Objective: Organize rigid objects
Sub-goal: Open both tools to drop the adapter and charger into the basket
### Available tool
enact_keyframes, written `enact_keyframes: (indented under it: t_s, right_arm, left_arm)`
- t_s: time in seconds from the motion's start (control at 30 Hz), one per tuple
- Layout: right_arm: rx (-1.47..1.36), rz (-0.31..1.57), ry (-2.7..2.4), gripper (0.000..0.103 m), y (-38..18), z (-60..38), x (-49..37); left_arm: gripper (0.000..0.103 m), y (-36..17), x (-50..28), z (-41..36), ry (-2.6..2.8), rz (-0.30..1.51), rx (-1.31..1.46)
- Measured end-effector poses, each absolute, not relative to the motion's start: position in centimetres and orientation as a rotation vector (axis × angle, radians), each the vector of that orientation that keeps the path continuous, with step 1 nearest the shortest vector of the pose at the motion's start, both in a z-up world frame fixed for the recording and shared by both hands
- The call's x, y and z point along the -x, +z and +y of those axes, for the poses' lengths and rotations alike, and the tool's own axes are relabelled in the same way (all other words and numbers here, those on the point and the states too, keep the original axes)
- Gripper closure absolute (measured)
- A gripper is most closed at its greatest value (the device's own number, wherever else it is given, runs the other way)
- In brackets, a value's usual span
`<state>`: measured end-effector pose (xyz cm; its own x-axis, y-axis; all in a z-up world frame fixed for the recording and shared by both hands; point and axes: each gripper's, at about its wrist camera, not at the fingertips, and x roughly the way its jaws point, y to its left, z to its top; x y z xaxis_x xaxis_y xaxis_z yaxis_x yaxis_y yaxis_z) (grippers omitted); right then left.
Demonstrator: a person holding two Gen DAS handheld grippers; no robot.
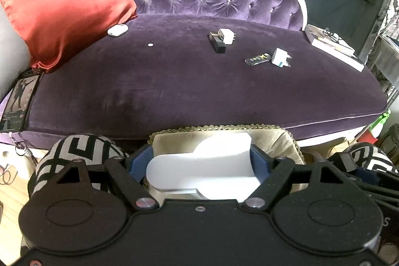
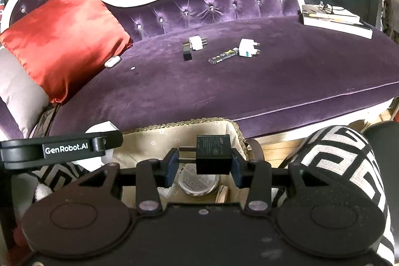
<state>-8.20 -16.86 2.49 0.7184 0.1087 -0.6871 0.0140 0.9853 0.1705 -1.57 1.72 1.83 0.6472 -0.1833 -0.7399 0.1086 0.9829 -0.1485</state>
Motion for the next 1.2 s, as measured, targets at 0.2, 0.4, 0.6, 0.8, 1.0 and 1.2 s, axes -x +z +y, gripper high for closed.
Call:
enact_keyframes:
  t_s: [0.2,0.4,0.6,0.8,1.0,1.2]
  right_arm:
    - [-0.169,0.763,0.056,0.061,2.53,-16.87,8.35]
    - [-0.167,0.764,0.058,0.06,2.54,-16.77,8.33]
    - [-0.168,0.756,0.049,0.054,2.71,-16.73,8.37]
    - [-0.162,0.756,0.049,0.054,2.7,-16.63,8.4]
    - [-0.17,0.761,0.045,0.053,2.64,-16.75,8.35]
    - [-0.169,0.764,0.045,0.05,2.61,-16.76,8.29]
  left_arm:
    - [0.033,1.85,1.52,1.82,-0.169,0.85,0.098]
    - [0.034,1.87,1.52,1.92,-0.164,0.851,0.103]
    - [0.032,1.83,1.5,2.06,-0.164,0.855,0.115]
    - [0.031,1.71,1.4,2.29,-0.159,0.867,0.127]
    - [0.03,1.69,1.35,2.28,-0.161,0.873,0.131]
    - [0.024,1.68,1.37,2.35,-0.158,0.872,0.134]
